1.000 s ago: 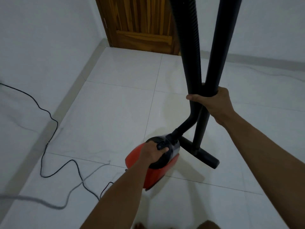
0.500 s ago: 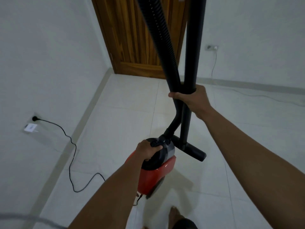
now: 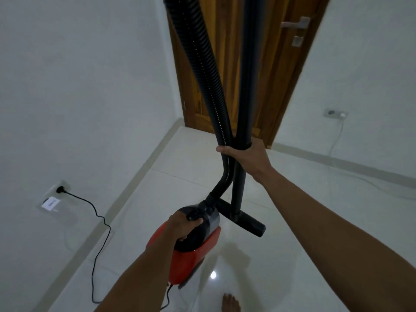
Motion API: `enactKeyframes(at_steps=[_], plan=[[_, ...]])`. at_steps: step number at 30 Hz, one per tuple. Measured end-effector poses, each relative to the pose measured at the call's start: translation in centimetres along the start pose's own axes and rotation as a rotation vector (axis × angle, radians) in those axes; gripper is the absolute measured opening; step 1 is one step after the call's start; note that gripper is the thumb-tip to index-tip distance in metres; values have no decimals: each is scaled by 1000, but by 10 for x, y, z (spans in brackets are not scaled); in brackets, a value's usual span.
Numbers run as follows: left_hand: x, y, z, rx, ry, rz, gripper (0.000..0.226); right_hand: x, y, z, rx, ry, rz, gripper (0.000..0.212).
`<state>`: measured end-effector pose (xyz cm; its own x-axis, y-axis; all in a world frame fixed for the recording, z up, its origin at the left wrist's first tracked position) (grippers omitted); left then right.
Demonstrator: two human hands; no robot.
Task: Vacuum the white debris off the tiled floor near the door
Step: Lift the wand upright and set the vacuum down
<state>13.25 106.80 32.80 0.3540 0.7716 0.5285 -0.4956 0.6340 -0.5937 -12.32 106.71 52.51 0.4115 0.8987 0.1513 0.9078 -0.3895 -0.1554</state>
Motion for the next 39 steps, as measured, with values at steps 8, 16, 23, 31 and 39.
enactKeyframes(at_steps=[8, 16, 23, 31, 39], plan=[[-106, -78, 23, 71, -93, 82, 50, -146, 46, -38, 20, -45, -144, 48], [-245, -145, 44, 125, -140, 52, 47, -314, 96, -48, 53, 29, -177, 50], [-355, -221, 79, 77, -135, 30, 47, -441, 112, -74, 49, 82, -159, 46], [-506, -306, 110, 96, -160, 31, 49, -612, 143, -93, 35, 140, -181, 35], [-644, -377, 125, 67, -148, 34, 32, -771, 214, -108, -19, 206, -256, 24]])
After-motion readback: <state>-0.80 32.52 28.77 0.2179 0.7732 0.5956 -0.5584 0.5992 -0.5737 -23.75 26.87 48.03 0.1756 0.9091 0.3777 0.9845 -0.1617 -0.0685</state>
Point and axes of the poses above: each hand's wrist, its own x-axis away from the middle knuckle, its own y-axis out of the palm, z = x × y, the point moved 5 cm from there along -x, towards the middle knuckle, and after that the axes turned 11 degrees about y, right-handed, at the moved point
